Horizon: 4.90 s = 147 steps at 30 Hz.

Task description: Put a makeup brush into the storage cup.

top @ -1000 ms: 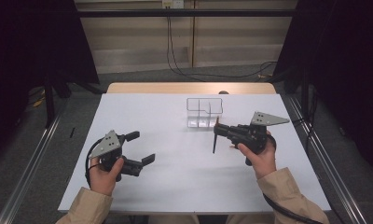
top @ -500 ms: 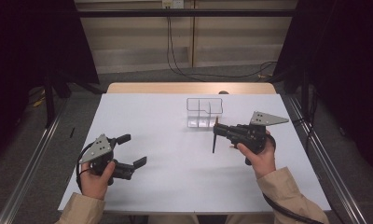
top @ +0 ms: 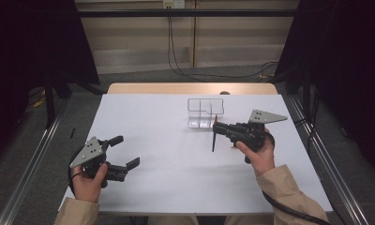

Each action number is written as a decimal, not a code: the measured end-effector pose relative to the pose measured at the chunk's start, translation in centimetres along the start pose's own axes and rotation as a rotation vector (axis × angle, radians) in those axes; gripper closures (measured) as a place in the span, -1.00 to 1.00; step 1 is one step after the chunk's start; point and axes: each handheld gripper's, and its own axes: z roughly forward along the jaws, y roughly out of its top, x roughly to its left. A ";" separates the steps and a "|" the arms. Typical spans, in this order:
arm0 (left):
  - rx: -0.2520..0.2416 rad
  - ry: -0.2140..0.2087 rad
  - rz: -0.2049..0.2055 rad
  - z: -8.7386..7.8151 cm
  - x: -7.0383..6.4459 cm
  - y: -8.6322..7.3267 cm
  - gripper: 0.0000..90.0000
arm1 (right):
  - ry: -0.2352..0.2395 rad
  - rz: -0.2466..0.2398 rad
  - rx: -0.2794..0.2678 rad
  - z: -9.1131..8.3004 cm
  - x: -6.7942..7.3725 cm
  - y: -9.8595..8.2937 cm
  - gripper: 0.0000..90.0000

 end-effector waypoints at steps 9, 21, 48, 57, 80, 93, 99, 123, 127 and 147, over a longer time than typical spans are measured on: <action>-0.003 0.016 -0.003 -0.6 0.3 -0.3 -1.00 | 0.000 0.001 0.002 0.3 -0.3 0.0 0.86; -0.003 0.020 -0.010 -0.8 0.4 -0.6 -1.00 | -0.018 -0.027 0.024 0.8 -1.0 0.8 0.85; -0.020 0.013 -0.017 -0.7 0.4 -0.6 -1.00 | -0.121 -0.060 -0.004 1.4 -4.5 4.5 0.85; -0.021 0.009 -0.016 -0.7 0.4 -0.6 -1.00 | -0.155 -0.072 -0.028 1.8 -5.4 5.6 0.86; -0.024 0.008 -0.012 -0.6 0.3 -0.6 -1.00 | -0.214 -0.111 -0.053 2.4 -6.7 7.5 0.86; -0.024 0.007 -0.003 -0.7 0.3 -0.5 -1.00 | -0.244 -0.110 -0.063 3.3 -7.5 7.8 0.86; -0.024 0.007 -0.004 -0.7 0.3 -0.6 -1.00 | -0.249 -0.119 -0.052 3.7 -7.6 7.7 0.86; -0.016 -0.002 -0.001 -0.4 0.2 -0.6 -1.00 | -0.275 -0.099 -0.046 4.2 -8.8 7.4 0.86; -0.020 -0.005 -0.005 -0.4 0.2 -0.6 -1.00 | -0.277 -0.105 -0.035 4.2 -9.0 7.3 0.86; -0.020 -0.007 -0.003 -0.3 0.2 -0.6 -1.00 | -0.290 -0.100 -0.027 4.6 -9.7 6.6 0.86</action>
